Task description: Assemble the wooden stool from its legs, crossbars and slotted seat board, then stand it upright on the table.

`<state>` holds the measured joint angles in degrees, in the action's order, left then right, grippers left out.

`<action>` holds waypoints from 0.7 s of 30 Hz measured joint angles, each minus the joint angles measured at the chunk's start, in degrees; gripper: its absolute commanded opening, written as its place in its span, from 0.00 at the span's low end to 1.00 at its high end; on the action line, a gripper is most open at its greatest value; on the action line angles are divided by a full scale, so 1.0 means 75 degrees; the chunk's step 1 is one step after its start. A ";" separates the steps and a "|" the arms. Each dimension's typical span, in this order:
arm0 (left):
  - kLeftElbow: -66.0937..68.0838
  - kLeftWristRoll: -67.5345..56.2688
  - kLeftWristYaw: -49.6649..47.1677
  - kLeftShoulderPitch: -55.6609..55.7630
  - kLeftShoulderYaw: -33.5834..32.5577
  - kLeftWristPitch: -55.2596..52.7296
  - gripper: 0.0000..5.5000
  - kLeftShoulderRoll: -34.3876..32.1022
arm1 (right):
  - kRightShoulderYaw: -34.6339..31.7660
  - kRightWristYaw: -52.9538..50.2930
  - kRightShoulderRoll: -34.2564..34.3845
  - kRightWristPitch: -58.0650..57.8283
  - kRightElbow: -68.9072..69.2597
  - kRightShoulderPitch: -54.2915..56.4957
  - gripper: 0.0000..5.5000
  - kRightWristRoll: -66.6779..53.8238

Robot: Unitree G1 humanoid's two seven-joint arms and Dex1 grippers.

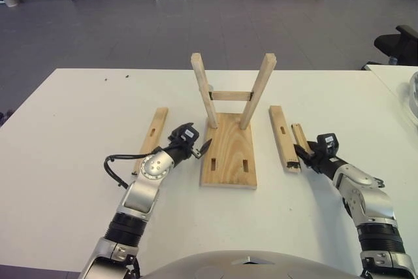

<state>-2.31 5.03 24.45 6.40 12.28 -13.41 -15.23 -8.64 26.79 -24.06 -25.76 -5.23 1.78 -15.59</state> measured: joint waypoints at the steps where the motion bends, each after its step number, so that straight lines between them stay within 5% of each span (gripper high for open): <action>1: -0.0009 0.0000 0.0000 -0.0002 0.0010 -0.0007 0.76 0.0012 | 0.0065 -0.0018 -0.0010 -0.0040 0.0063 -0.0013 0.48 0.0041; 8: -0.0727 -0.0908 0.0008 -0.0141 -0.0360 -0.0490 0.76 0.0433 | -0.0162 -0.0179 -0.0013 -0.0017 -0.0131 -0.0058 0.24 -0.0020; 15: -0.2050 -0.4156 -0.0391 0.0749 -0.1767 -0.2583 0.76 0.1826 | -0.0489 -0.0515 0.0021 0.1569 -0.0003 -0.0155 0.24 0.0262; 21: -0.2663 -0.8104 -0.1821 0.1911 -0.3082 -0.4393 0.70 0.2826 | 0.1393 0.0634 0.0035 0.1733 0.4036 0.0373 0.24 -0.0070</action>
<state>-22.28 -55.75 10.79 20.73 -10.84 -46.35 5.97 1.81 31.55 -23.80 -12.76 25.04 4.58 -16.12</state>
